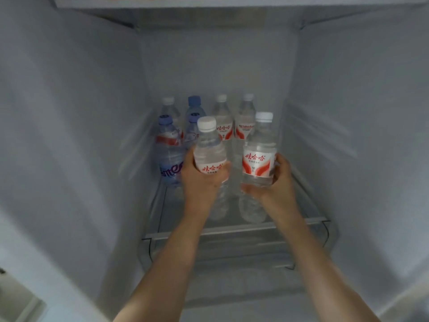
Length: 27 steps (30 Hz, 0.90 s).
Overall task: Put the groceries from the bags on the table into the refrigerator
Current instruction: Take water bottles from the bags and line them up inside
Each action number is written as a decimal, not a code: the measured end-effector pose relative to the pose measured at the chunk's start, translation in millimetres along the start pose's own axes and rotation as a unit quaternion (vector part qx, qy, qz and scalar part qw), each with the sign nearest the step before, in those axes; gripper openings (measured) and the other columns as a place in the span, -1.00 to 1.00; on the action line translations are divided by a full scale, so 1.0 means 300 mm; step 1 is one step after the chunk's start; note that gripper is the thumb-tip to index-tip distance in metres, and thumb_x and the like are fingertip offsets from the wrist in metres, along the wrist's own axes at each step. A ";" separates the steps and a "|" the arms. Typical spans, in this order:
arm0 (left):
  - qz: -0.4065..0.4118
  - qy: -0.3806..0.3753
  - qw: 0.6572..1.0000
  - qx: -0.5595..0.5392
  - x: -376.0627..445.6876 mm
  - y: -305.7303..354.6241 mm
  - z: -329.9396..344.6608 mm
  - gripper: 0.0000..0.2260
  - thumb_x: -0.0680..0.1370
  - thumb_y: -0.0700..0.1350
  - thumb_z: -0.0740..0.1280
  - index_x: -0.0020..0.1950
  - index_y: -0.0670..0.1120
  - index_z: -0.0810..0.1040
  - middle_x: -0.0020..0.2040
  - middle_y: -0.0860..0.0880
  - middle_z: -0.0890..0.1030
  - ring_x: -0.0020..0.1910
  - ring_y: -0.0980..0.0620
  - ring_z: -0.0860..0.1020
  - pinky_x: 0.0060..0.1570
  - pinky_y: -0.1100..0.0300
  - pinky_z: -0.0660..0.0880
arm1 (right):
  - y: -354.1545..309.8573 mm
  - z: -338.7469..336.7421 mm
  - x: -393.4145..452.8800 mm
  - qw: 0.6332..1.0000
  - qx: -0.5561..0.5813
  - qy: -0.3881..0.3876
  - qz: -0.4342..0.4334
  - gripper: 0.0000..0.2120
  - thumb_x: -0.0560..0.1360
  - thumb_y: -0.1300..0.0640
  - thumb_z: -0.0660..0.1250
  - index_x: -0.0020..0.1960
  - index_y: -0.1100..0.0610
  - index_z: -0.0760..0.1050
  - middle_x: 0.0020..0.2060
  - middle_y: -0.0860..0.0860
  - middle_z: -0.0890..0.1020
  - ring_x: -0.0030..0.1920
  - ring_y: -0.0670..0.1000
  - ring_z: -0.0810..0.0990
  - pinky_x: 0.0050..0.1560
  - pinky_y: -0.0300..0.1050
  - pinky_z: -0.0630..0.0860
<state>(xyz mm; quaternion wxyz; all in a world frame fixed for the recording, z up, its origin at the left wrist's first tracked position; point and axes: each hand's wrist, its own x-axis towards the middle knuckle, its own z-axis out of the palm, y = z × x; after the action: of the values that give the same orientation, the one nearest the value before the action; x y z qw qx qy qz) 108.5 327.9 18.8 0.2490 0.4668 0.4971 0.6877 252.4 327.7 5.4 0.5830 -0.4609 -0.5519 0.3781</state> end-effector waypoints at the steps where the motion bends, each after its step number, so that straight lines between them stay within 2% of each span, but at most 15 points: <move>1: 0.000 -0.004 1.000 -0.001 0.006 -0.007 0.006 -0.55 0.33 -0.26 0.56 0.15 -0.06 0.51 -0.06 0.10 0.62 -0.17 0.33 0.60 -0.21 0.45 0.51 | 0.007 -0.003 0.009 1.000 -0.002 0.000 -0.001 -0.16 0.18 0.30 0.62 0.24 -0.19 0.25 0.11 -0.20 0.53 0.13 -0.13 0.57 0.18 0.01 0.56; 6: 0.026 -0.042 0.999 0.010 0.017 -0.026 0.026 -0.47 0.35 -0.24 0.56 0.26 -0.09 0.47 0.05 0.05 0.62 -0.03 0.25 0.61 -0.13 0.44 0.51 | 0.043 -0.024 0.038 0.999 -0.024 -0.032 -0.027 -0.11 0.20 0.27 0.62 0.38 -0.01 0.24 0.26 -0.09 0.50 0.23 -0.07 0.54 0.23 0.05 0.53; 9: 0.035 -0.062 0.997 0.012 0.011 -0.037 0.006 -0.46 0.38 -0.22 0.54 0.29 -0.04 0.43 0.09 0.06 0.60 0.01 0.24 0.60 -0.10 0.41 0.53 | 0.068 -0.047 0.025 0.998 -0.024 -0.059 -0.027 -0.13 0.21 0.29 0.60 0.33 -0.17 0.24 0.23 -0.20 0.50 0.23 -0.14 0.53 0.19 -0.09 0.54; 13: 0.051 -0.080 0.991 0.091 -0.028 -0.091 -0.035 -0.37 0.37 -0.09 0.56 0.36 0.05 0.37 0.22 0.11 0.49 0.19 0.24 0.51 0.16 0.25 0.52 | 0.075 -0.083 -0.002 0.996 -0.030 -0.085 -0.016 -0.14 0.26 0.29 0.57 0.36 -0.15 0.21 0.18 -0.25 0.51 0.16 -0.28 0.53 0.04 -0.31 0.55; 16: 0.052 -0.067 0.978 0.190 -0.089 -0.138 -0.060 -0.18 0.30 -0.06 0.60 0.47 0.00 0.26 0.31 0.01 0.36 0.33 0.07 0.37 0.33 0.04 0.40 | 0.068 -0.095 -0.016 0.993 -0.054 -0.104 -0.011 -0.18 0.30 0.24 0.56 0.41 -0.11 0.22 0.20 -0.27 0.50 0.16 -0.31 0.51 0.04 -0.34 0.51; 19: 0.052 -0.065 0.976 0.202 -0.133 -0.148 -0.065 -0.16 0.30 -0.10 0.60 0.48 -0.03 0.26 0.33 -0.04 0.36 0.31 0.12 0.34 0.31 0.20 0.35 | 0.054 -0.087 -0.035 0.989 -0.104 -0.105 -0.014 -0.30 0.36 0.17 0.52 0.34 -0.16 0.24 0.13 -0.35 0.47 0.09 -0.42 0.49 -0.05 -0.49 0.45; 20: 0.046 -0.070 0.977 0.196 -0.139 -0.149 -0.062 -0.18 0.31 -0.13 0.60 0.48 -0.03 0.26 0.33 -0.03 0.37 0.28 0.17 0.34 0.27 0.30 0.34 | 0.053 -0.080 -0.048 0.988 -0.126 -0.086 -0.018 -0.35 0.38 0.14 0.51 0.31 -0.15 0.25 0.11 -0.32 0.49 0.09 -0.38 0.51 -0.08 -0.50 0.44; 22: 0.036 -0.069 0.977 0.197 -0.145 -0.150 -0.053 -0.22 0.34 -0.18 0.58 0.47 -0.03 0.27 0.32 -0.01 0.38 0.25 0.21 0.35 0.18 0.45 0.28 | 0.057 -0.059 -0.083 0.982 -0.186 -0.034 -0.030 -0.40 0.40 0.09 0.50 0.34 -0.03 0.29 0.17 -0.16 0.53 0.16 -0.15 0.54 0.00 -0.40 0.42; 24: 0.038 -0.056 0.977 0.202 -0.140 -0.158 -0.046 -0.27 0.38 -0.20 0.55 0.47 -0.05 0.29 0.32 -0.04 0.41 0.28 0.13 0.39 0.18 0.39 0.29 | 0.065 -0.033 -0.115 0.972 -0.230 -0.005 -0.049 -0.30 0.41 0.12 0.49 0.44 0.07 0.22 0.27 -0.03 0.51 0.23 -0.02 0.52 0.11 -0.25 0.41; 27: 0.046 -0.050 0.975 0.213 -0.131 -0.172 -0.029 -0.30 0.40 -0.18 0.54 0.47 -0.06 0.31 0.33 -0.05 0.44 0.28 0.10 0.42 0.20 0.36 0.31 | 0.079 -0.022 -0.112 0.970 -0.235 0.004 -0.069 -0.30 0.42 0.16 0.48 0.45 0.08 0.20 0.27 0.00 0.52 0.23 0.00 0.53 0.12 -0.22 0.43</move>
<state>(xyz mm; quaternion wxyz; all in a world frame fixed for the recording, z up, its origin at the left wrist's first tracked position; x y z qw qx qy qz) 111.7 312.1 -44.7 0.1359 0.5654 0.5972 0.5525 257.0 301.9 -26.8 0.4854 -0.5470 -0.6537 0.1947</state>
